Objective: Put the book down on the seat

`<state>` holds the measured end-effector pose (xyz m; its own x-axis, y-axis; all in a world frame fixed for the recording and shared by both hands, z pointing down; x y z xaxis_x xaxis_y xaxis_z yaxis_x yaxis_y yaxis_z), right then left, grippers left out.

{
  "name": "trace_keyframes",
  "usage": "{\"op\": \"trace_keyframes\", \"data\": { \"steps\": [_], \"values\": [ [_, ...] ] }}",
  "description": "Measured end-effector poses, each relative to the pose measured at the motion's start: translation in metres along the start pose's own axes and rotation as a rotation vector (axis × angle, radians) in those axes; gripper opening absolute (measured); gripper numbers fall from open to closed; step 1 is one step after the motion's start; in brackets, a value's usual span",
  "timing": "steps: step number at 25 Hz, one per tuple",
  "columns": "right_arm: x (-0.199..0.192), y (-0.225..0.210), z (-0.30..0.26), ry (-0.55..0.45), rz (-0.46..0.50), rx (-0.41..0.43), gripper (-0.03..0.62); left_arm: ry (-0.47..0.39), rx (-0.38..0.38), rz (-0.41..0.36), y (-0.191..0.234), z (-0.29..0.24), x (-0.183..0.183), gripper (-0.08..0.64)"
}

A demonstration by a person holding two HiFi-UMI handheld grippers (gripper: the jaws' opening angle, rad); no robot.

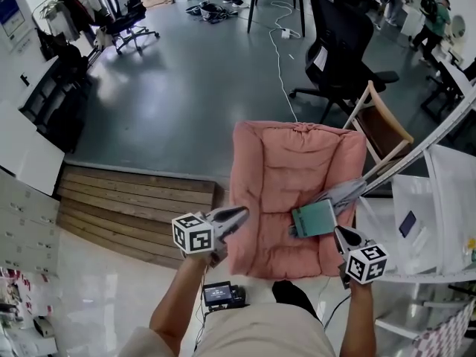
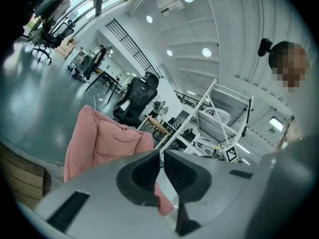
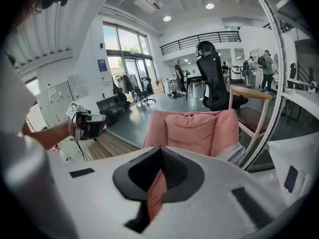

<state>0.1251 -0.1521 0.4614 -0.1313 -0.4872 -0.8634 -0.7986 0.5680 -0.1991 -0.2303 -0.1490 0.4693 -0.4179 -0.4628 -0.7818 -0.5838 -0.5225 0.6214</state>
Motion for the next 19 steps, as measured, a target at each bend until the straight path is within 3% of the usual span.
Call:
{"op": "trace_keyframes", "data": {
  "steps": [9,19],
  "values": [
    [-0.005,0.009,-0.032,0.055,-0.019,0.051,-0.009,0.044,0.047,-0.003,0.030,-0.007,-0.002,0.026],
    [0.012,0.011,-0.072,0.072,-0.002,0.106,-0.009,0.055,0.059,0.062,0.036,-0.013,-0.022,0.028]
  ]
}}
Point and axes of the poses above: the fingertips, and each gripper's own axes: z backward along the fingers, y to its left, x out of its top, the point moved 7 cm from there along z, backward along the fingers, and after that the axes turned 9 degrees about -y, right-handed, at the moved point
